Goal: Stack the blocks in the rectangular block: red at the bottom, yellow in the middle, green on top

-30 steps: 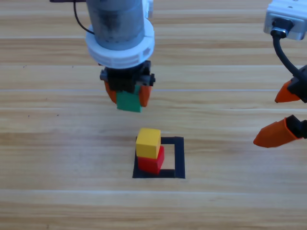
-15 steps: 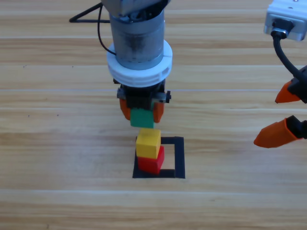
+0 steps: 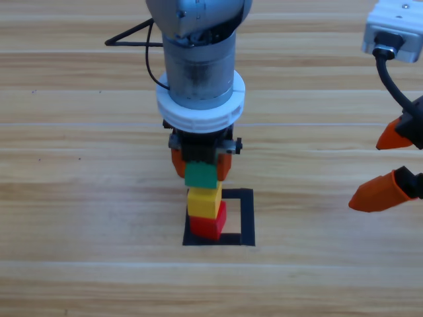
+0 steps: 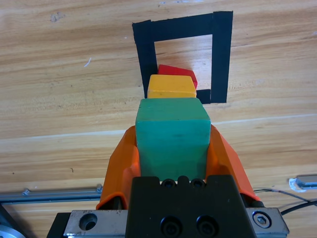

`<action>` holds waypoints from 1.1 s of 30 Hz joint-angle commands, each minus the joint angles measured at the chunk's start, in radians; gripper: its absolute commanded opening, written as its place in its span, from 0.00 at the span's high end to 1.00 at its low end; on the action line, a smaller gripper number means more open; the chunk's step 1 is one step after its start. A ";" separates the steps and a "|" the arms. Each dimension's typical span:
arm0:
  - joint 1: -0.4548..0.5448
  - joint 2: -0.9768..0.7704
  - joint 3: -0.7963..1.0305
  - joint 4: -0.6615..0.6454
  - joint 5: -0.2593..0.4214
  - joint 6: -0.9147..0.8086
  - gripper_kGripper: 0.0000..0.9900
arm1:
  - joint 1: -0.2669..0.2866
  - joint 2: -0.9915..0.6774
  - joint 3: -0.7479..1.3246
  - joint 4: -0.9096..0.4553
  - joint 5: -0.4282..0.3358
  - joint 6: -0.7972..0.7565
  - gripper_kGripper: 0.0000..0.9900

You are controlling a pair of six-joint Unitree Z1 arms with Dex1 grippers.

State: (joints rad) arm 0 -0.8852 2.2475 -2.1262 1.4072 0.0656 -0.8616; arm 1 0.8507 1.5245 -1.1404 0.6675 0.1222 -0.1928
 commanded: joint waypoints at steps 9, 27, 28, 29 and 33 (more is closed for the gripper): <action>-0.031 0.073 0.009 -0.005 -0.006 -0.011 1.00 | -0.022 0.039 0.031 -0.011 0.008 -0.010 0.00; -0.038 0.078 0.028 -0.016 -0.001 -0.019 1.00 | -0.022 0.049 0.031 -0.011 0.008 -0.010 0.00; -0.038 0.078 0.031 -0.017 -0.001 -0.019 1.00 | -0.022 0.051 0.030 -0.011 0.008 -0.010 0.00; -0.038 0.078 0.032 -0.017 -0.001 -0.019 1.00 | -0.022 0.051 0.030 -0.011 0.008 -0.010 0.00; -0.038 0.078 0.037 -0.020 0.000 -0.020 1.00 | -0.022 0.051 0.030 -0.011 0.008 -0.010 0.00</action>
State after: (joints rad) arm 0 -0.9018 2.2753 -2.1150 1.4034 0.0645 -0.8680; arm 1 0.8507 1.5250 -1.1402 0.6675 0.1222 -0.1929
